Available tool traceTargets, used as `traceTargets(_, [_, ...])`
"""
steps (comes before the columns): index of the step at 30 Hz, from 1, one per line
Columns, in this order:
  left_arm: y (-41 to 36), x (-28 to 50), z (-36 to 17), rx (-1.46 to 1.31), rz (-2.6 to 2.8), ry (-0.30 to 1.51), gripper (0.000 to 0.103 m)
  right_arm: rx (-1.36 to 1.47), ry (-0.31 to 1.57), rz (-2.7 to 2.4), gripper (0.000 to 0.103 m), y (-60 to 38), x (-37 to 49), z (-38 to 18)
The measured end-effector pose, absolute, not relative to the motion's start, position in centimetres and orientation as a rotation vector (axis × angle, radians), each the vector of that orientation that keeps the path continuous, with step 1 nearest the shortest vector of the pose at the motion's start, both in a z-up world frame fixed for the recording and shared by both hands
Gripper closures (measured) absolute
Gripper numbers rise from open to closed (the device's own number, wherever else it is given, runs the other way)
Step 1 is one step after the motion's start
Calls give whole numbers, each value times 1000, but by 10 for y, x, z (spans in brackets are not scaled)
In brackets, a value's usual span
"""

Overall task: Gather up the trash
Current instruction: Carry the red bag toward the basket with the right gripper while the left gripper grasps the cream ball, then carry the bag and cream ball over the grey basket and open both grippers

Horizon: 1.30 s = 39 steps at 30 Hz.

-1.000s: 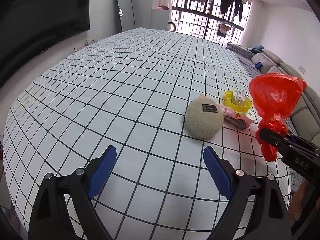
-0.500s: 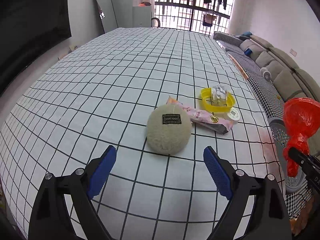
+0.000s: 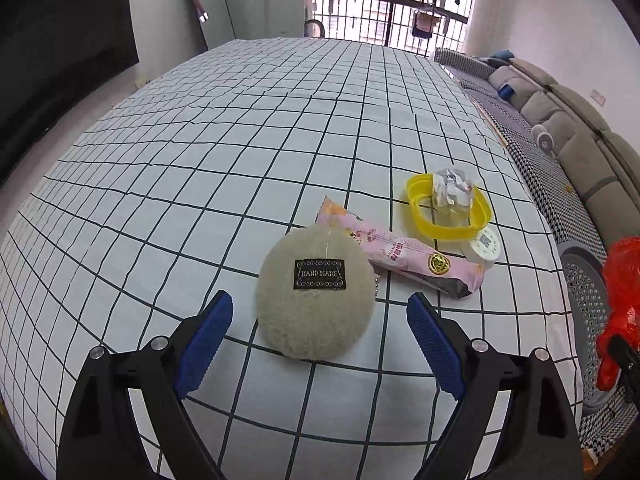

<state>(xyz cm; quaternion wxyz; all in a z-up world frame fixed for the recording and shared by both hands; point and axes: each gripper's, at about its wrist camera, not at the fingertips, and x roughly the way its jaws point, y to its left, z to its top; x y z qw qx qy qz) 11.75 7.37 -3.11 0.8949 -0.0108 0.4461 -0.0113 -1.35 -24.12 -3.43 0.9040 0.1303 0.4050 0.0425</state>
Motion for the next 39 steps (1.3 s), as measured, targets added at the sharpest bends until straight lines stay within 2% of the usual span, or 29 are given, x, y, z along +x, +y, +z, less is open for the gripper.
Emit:
traceTargets(6, [79,129,-39,-19,2,941,21,273,843,96,63,-239,-11,-37])
traceTargets(9, [80,130,-43,-25,1,953,30,277,847,98,63,-241,-10,-38])
traceTargets(11, [81,131,-44,-38,-22,959,43,276,848,98,63,-241,-10,-38])
traceTargets(14, [80,129,-43,-27,-27,954,46,275,846,100,63,-240,-11,-37])
traceTargets(29, [67,64,-12,1,-70,852,47,232,844,98,63,-232,-20,-26])
traceTargets(39, [-8,38,10,40,-257,811,47,232,851,44,63,-256,-33,-25])
